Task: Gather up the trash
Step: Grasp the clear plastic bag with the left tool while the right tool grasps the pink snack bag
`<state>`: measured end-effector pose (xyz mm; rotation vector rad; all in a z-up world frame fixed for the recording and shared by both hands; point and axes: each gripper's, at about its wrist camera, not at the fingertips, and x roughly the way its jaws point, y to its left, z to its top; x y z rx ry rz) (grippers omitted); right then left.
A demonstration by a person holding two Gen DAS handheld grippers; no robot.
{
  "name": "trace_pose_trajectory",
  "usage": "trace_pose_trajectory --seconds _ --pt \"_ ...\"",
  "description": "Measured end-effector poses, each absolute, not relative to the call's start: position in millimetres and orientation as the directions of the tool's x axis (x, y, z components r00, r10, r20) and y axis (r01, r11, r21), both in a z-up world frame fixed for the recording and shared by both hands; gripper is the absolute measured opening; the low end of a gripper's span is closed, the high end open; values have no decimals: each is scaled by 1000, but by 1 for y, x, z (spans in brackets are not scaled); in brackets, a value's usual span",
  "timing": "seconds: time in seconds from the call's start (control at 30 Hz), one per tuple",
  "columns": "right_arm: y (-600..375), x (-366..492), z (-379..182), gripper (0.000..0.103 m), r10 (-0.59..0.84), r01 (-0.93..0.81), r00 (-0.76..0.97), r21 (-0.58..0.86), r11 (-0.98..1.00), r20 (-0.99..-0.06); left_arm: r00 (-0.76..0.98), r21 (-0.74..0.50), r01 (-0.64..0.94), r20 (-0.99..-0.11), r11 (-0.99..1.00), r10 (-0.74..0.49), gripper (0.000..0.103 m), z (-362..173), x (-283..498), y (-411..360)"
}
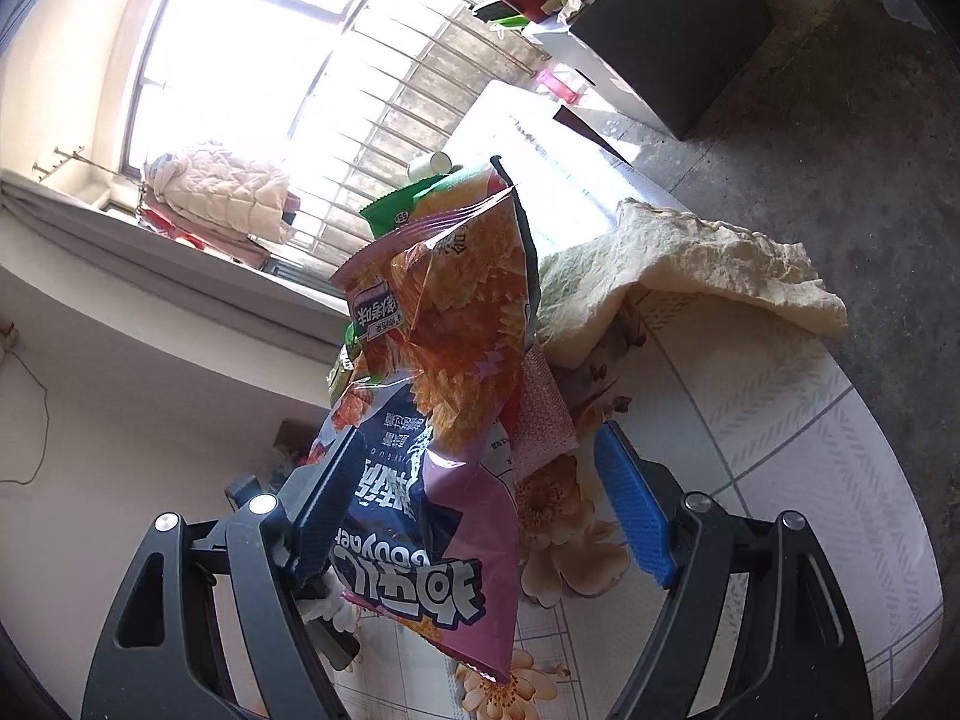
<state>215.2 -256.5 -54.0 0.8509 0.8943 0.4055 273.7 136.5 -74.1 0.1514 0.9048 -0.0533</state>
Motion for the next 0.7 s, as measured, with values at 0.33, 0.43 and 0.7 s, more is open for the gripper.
trace_pose_trajectory --seconds 0.33,0.43,0.7 --pt "-234 231 -52 47 582 11 559 707 707 -590 609 59 106 -793 993 -18 11 -71 266 143" --pt "-235 227 -51 32 584 8 563 710 704 -585 607 44 103 -794 994 -27 10 -70 263 144" --pt "-242 215 -45 19 586 2 585 724 690 -560 610 -20 92 -789 996 -72 8 -61 256 151"
